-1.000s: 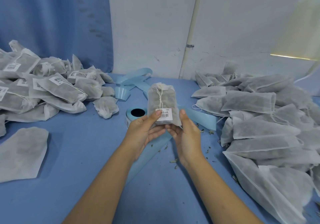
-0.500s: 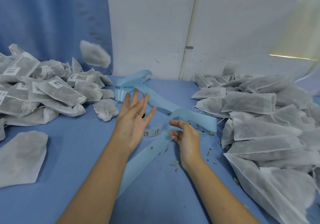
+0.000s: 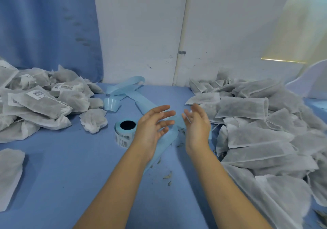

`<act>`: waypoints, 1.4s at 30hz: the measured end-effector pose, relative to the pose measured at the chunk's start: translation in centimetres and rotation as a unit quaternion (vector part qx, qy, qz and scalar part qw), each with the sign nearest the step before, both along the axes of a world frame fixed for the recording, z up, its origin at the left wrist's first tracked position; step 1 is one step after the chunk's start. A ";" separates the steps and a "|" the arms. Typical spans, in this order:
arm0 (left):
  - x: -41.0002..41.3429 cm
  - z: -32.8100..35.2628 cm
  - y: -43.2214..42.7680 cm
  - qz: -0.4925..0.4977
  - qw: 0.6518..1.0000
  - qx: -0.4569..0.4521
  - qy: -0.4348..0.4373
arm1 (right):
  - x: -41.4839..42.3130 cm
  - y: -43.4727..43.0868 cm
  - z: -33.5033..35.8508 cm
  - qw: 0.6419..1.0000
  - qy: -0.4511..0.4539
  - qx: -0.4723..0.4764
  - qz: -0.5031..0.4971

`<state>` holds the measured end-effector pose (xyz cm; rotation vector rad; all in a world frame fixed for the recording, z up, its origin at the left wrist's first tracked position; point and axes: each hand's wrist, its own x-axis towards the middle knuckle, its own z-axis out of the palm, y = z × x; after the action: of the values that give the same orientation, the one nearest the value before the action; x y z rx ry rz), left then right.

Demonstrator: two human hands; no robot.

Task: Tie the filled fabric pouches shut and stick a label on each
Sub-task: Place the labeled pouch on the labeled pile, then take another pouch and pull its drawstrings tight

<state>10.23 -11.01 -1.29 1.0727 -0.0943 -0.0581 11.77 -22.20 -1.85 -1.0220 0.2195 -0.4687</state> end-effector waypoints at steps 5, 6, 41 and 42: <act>1.0 1.4 -3.7 -0.017 1.000 0.023 -0.005 | 2.5 -3.5 1.8 0.994 0.054 0.057 -0.078; 1.2 1.6 -4.4 -0.018 1.000 0.024 -0.003 | 2.9 -4.2 1.8 0.992 0.063 0.074 -0.079; 3.1 -0.7 -6.2 0.047 0.993 -0.021 0.107 | 1.9 -3.3 -2.5 0.938 -0.035 -0.343 -0.039; 3.2 -0.7 -5.9 0.047 0.992 -0.036 0.115 | 1.6 -2.9 -2.7 0.928 -0.046 -0.369 -0.028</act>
<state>13.39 -16.95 -1.98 0.9902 0.1607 -0.0930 13.36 -25.14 -4.52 -1.7286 -0.0236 -0.6721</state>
